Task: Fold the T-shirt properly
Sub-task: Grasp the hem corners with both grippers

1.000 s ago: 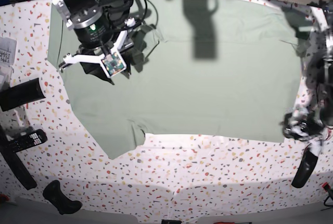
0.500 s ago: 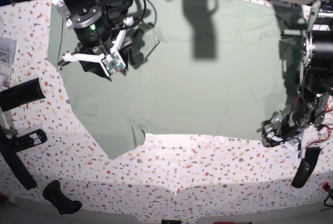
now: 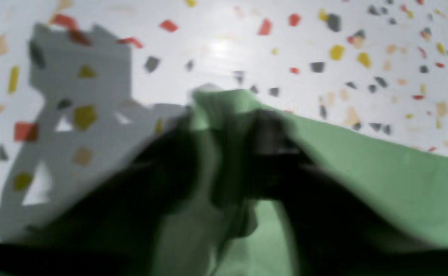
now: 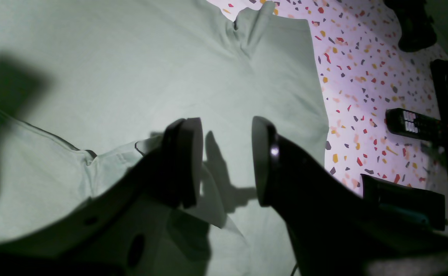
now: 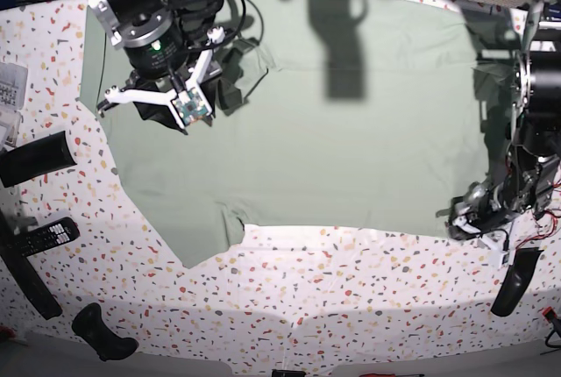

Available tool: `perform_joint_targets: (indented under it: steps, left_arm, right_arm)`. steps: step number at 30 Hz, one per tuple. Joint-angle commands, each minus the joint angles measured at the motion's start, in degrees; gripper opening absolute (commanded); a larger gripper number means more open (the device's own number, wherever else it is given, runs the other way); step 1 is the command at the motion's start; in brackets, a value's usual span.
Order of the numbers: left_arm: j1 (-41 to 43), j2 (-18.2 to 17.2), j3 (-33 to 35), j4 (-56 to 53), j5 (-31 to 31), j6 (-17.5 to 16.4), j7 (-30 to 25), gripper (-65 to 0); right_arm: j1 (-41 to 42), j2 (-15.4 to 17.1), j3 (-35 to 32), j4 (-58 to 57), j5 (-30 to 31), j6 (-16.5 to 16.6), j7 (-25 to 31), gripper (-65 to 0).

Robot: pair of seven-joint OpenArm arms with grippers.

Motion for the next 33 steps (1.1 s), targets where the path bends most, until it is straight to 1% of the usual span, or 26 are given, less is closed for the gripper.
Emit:
perform_joint_targets:
  steps: [1,4,8,10,12,14,15,17,19,20,22,24,28,31,33]
  left_arm:
    - [-1.51,-0.52,0.00,0.50,-0.31,-0.13,0.09,-64.1]
    - [-1.51,-0.52,0.00,0.50,-0.28,-0.15,0.07,-65.0]
    - [-1.51,-0.52,0.00,0.50,-0.28,-0.15,1.16,-65.0]
    - [-1.60,-0.50,0.00,0.50,-0.28,-0.15,1.68,-65.0]
    - [-1.64,-0.50,0.00,0.50,-0.26,-0.15,1.92,-65.0]
    - [-1.62,-0.52,0.00,0.50,-0.26,-0.15,2.62,-65.0]
    - [-1.62,-0.50,0.00,0.50,-0.28,-0.15,3.43,-65.0]
    - [-1.62,-0.52,0.00,0.50,-0.26,-0.15,4.48,-65.0]
    - [-1.62,-0.50,0.00,0.50,-0.26,-0.15,4.44,-65.0]
    - [-1.62,-0.50,0.00,0.50,-0.28,-0.15,4.44,-65.0]
    - [-1.62,-0.50,0.00,0.50,-0.28,-0.15,4.42,-65.0]
    - [-1.62,-0.50,0.00,0.50,-0.28,-0.15,4.42,-65.0]
    - [-1.62,-0.50,0.00,0.50,-0.28,-0.15,4.39,-65.0]
    - [-1.62,-0.50,0.00,0.50,-0.28,-0.15,4.39,-65.0]
    - [-1.62,-0.50,0.00,0.50,-0.28,-0.15,4.39,-65.0]
  right_arm:
    - [0.28,0.31,0.26,1.07,-0.90,-0.42,1.16,-43.8]
    - [0.28,0.33,0.26,1.07,-0.90,-0.42,2.91,-43.8]
    - [0.48,0.31,0.26,1.07,-0.90,-0.44,7.04,-43.8]
    - [1.90,0.28,0.26,1.07,-0.85,-0.48,6.01,-43.8]
    - [5.11,0.17,0.26,1.03,-0.87,-0.48,1.44,-43.8]
    - [8.79,-0.90,0.66,-2.80,-0.87,-0.50,-0.63,-44.1]
    - [10.49,-2.23,1.07,-5.01,-0.90,-0.57,-0.85,-44.7]
    - [13.55,-6.34,2.56,-9.11,-0.66,-0.63,-0.79,-46.6]
    - [16.74,-10.29,4.20,-12.66,-0.13,-0.61,-0.26,-46.6]
    - [18.45,-11.80,4.92,-14.34,0.11,-0.61,0.11,-46.6]
    - [22.05,-13.55,6.29,-18.12,1.09,-0.42,0.44,-46.6]
    - [25.75,-13.97,7.56,-22.67,1.73,-0.42,0.98,-46.6]
    - [33.73,-13.99,9.81,-33.77,5.22,0.09,0.98,-46.6]
    - [40.00,-13.99,10.16,-42.77,8.83,2.54,1.18,-46.6]
    - [44.00,-13.97,10.19,-49.64,10.25,4.92,1.18,-46.6]
